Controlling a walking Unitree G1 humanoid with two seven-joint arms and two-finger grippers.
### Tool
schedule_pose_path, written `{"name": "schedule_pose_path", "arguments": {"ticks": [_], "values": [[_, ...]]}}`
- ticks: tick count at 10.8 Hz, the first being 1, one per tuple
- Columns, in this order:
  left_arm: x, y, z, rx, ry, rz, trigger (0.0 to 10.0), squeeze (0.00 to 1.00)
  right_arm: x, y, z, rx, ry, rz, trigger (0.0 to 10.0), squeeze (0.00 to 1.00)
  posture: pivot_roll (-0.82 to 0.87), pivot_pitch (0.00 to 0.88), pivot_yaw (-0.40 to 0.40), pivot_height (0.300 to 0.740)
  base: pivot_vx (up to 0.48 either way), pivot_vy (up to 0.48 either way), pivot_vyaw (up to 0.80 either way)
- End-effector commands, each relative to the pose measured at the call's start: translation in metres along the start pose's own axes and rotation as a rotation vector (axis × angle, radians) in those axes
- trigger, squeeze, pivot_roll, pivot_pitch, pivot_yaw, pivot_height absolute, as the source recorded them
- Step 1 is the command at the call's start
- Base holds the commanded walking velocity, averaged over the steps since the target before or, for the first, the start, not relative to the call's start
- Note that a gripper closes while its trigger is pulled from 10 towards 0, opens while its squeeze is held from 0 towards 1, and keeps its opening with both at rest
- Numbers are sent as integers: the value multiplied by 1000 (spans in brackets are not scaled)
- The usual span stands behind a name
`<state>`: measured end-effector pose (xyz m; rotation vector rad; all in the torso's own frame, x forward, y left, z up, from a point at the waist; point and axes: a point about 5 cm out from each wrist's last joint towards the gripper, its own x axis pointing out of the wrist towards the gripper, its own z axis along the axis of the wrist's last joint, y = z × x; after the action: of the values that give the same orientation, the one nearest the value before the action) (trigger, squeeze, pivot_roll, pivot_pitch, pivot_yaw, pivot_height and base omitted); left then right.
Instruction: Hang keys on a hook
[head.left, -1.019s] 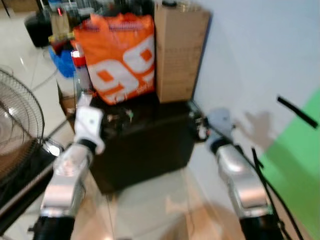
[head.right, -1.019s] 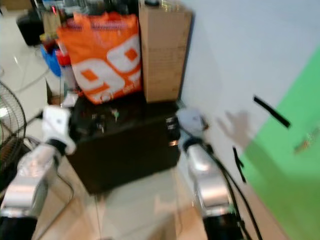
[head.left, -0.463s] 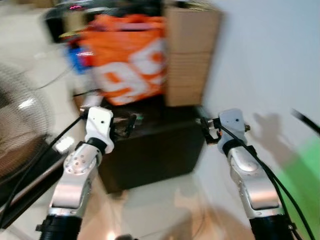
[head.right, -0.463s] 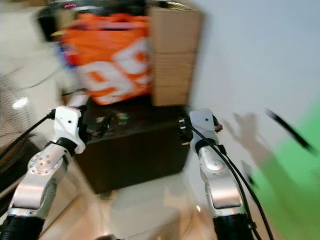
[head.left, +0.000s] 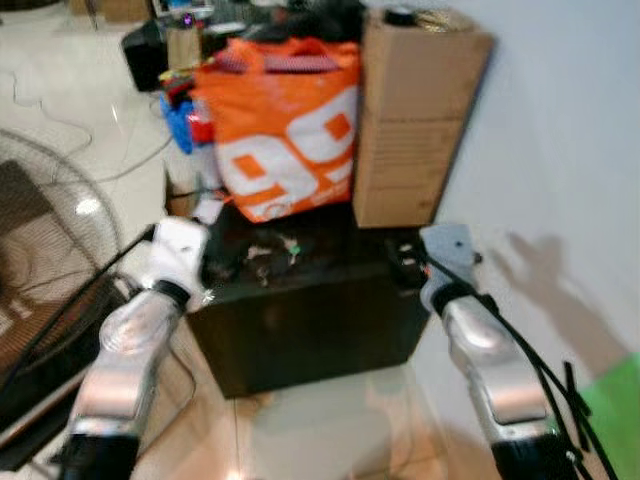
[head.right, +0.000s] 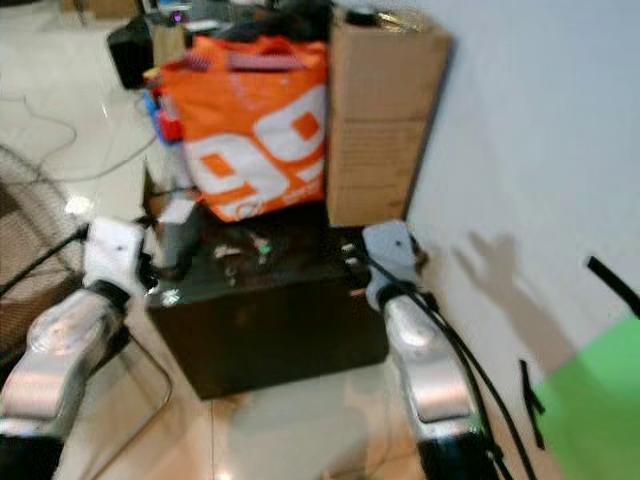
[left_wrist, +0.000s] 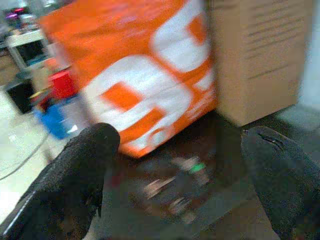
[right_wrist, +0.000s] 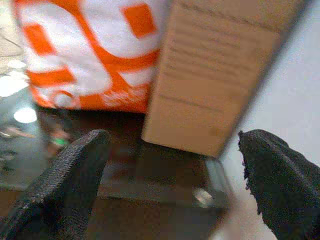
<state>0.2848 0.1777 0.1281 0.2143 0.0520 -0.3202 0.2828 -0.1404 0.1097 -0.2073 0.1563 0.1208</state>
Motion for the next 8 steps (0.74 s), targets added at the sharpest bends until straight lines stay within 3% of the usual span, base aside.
{"name": "schedule_pose_path", "arguments": {"ticks": [1, 2, 8], "values": [[-1, 5, 4, 30, -3, 6, 10000, 0, 2, -1, 6, 5, -24, 6, 10000, 1000, 26, 0, -6, 740, 330, 0, 0], [-4, 4, 1, 41, 12, 8, 10000, 0, 2, 2, 5, -2, -24, 40, 10000, 1000, 31, 0, -14, 740, 330, 0, 0], [-6, 3, -1, 77, 25, -6, 10000, 0, 3, 4, 1, -27, -11, 131, 10000, 1000, 34, 0, -34, 740, 324, 0, 800]]}}
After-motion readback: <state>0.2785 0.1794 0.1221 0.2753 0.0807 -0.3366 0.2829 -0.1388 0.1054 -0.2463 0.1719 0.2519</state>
